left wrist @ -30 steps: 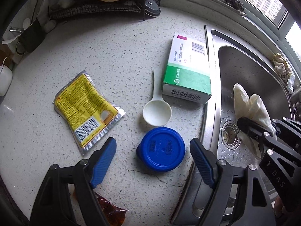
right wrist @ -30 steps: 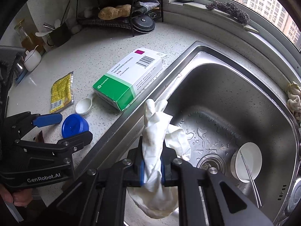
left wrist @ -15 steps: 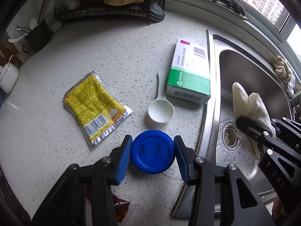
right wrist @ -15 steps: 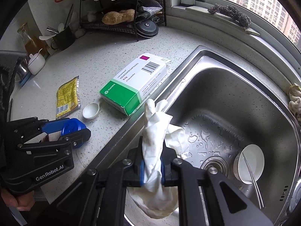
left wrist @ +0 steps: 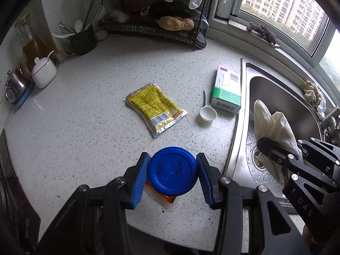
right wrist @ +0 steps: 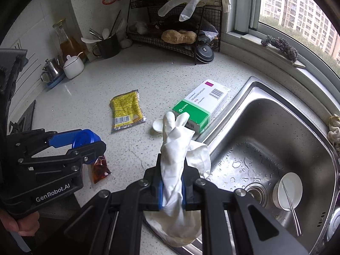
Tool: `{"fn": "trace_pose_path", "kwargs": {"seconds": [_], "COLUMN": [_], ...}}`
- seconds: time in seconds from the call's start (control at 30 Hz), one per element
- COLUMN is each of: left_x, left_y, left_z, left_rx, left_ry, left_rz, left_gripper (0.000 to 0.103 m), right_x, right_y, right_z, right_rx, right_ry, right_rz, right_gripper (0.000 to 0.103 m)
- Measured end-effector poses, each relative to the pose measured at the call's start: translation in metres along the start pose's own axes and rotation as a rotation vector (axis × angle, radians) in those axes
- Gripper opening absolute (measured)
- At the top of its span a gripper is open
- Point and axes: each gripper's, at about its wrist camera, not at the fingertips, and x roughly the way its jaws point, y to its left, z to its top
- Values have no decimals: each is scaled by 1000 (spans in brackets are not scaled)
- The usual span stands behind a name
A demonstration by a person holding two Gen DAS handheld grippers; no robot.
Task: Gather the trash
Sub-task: 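Carry the blue lid and white glove down to the red bin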
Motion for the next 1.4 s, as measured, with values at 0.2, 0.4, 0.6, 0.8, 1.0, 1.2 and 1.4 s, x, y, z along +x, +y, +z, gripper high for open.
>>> {"fn": "trace_pose_path", "kwargs": {"seconds": [0.2, 0.4, 0.6, 0.8, 1.0, 1.2, 1.4], "left_x": [-39, -71, -95, -101, -91, -53, 22], "left_y": [25, 46, 61, 69, 68, 69, 74], "left_z": [-40, -92, -151, -202, -237, -265, -294], "left_rx": [-30, -63, -98, -133, -162, -169, -180], "left_ry": [-28, -29, -10, 35, 89, 133, 169], "left_rz": [38, 65, 73, 69, 83, 85, 74], "left_gripper": [43, 43, 43, 43, 43, 43, 43], "right_x": [-21, -38, -48, -48, -32, 8, 83], "right_y": [42, 83, 116, 138, 143, 138, 124], "right_z": [-20, -50, -85, -119, -144, -171, -202], "right_rx": [-36, -67, -104, -141, -157, -178, -178], "right_ry": [-24, -23, 6, 62, 126, 186, 255], "right_rz": [42, 80, 105, 125, 162, 189, 200], "right_gripper": [11, 11, 11, 11, 11, 11, 11]}}
